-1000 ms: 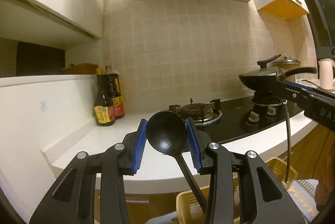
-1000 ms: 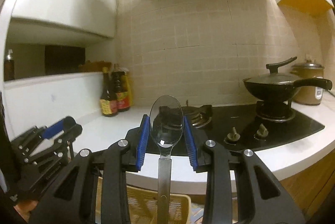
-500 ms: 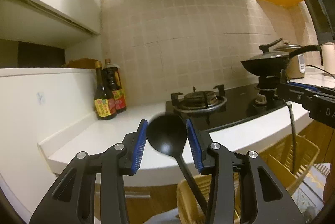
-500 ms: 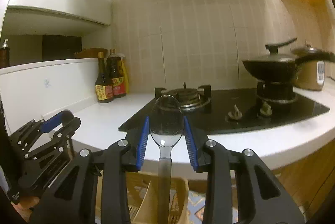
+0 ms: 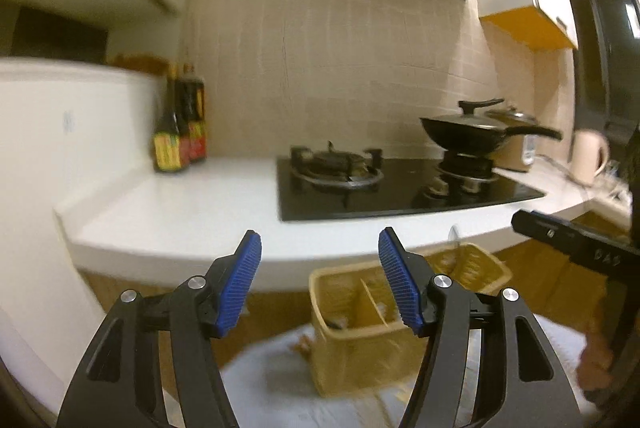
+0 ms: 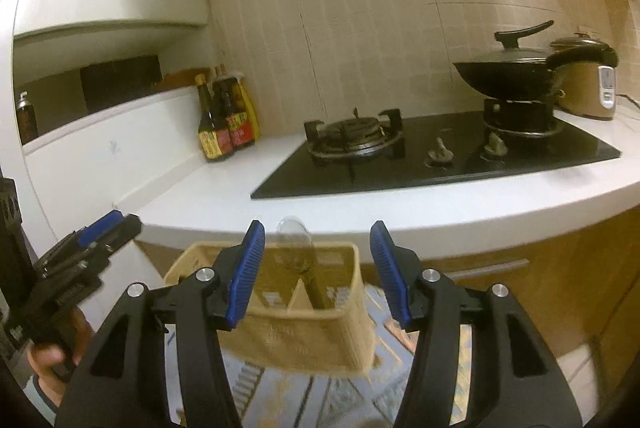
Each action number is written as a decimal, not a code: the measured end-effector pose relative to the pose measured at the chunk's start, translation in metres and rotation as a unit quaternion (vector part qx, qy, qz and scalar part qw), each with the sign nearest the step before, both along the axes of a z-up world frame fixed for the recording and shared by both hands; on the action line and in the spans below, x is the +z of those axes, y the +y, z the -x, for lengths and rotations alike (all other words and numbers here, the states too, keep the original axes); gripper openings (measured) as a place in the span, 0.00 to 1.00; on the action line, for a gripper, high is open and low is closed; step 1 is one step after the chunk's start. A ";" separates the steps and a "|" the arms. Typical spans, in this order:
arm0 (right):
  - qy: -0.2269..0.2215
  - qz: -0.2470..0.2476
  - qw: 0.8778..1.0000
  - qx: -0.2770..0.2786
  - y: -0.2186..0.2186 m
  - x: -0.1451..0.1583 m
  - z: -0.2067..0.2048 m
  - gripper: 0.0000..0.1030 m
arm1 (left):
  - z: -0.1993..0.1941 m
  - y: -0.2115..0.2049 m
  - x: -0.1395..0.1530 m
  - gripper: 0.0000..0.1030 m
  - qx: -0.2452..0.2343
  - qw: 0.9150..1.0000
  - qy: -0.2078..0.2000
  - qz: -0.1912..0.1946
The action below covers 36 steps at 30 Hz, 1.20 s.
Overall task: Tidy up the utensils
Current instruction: 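Grasp a clear spoon handle with the left tool while the right tool grasps another clear spoon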
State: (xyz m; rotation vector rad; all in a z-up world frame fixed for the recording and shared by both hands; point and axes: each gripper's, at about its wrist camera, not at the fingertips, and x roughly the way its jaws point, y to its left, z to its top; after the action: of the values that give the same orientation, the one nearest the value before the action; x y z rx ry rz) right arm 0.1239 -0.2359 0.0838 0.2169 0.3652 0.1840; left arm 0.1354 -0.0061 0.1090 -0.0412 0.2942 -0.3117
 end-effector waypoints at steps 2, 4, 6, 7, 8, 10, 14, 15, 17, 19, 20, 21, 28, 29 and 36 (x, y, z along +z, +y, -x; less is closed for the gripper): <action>0.021 0.006 1.000 0.000 -0.001 0.003 0.012 0.50 | 0.008 0.009 0.001 0.58 -0.010 1.000 0.021 0.018; 0.043 0.013 0.999 0.002 -0.001 0.003 0.020 0.50 | 0.019 0.016 0.001 0.57 -0.030 0.998 0.053 0.027; 0.078 0.018 0.997 0.014 0.001 0.000 0.028 0.50 | 0.026 0.017 -0.004 0.57 -0.045 0.995 0.089 0.020; 0.096 0.023 0.995 0.018 0.002 -0.003 0.031 0.50 | 0.031 0.017 -0.008 0.57 -0.053 0.993 0.109 0.010; 0.119 0.029 0.992 0.022 0.004 -0.008 0.033 0.50 | 0.035 0.016 -0.012 0.57 -0.056 0.991 0.122 0.003; 0.157 0.035 0.986 0.033 0.009 -0.017 0.037 0.50 | 0.042 0.014 -0.027 0.56 -0.063 0.984 0.167 -0.023; 0.241 0.042 0.968 0.062 0.020 -0.043 0.040 0.50 | 0.051 0.009 -0.064 0.52 -0.080 0.960 0.263 -0.061; 0.261 0.043 0.962 0.069 0.023 -0.050 0.041 0.50 | 0.055 0.009 -0.072 0.51 -0.085 0.955 0.278 -0.065; 0.292 0.047 0.952 0.081 0.027 -0.064 0.044 0.50 | 0.061 0.007 -0.090 0.50 -0.095 0.942 0.311 -0.080; 0.319 0.052 0.942 0.088 0.031 -0.077 0.046 0.50 | 0.063 0.005 -0.105 0.49 -0.103 0.932 0.336 -0.091; 0.330 0.052 0.939 0.089 0.031 -0.081 0.046 0.50 | 0.064 0.003 -0.113 0.49 -0.105 0.926 0.348 -0.099; 0.340 0.051 0.935 0.088 0.030 -0.086 0.047 0.50 | 0.065 0.001 -0.120 0.47 -0.105 0.922 0.358 -0.106; 0.406 0.041 0.910 0.077 0.018 -0.120 0.038 0.39 | 0.064 -0.013 -0.148 0.41 -0.115 0.900 0.398 -0.137; 0.413 0.036 0.907 0.077 0.016 -0.126 0.036 0.36 | 0.064 -0.014 -0.150 0.41 -0.114 0.899 0.399 -0.141; 0.433 0.013 0.900 0.054 0.004 -0.150 0.016 0.22 | 0.063 -0.017 -0.160 0.32 -0.105 0.895 0.403 -0.160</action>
State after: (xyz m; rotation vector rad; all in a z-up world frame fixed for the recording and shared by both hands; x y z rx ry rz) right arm 0.1082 -0.2317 -0.0663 0.2435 1.2709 0.1839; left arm 0.0719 -0.0231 -0.0510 0.1957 1.1808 -0.4496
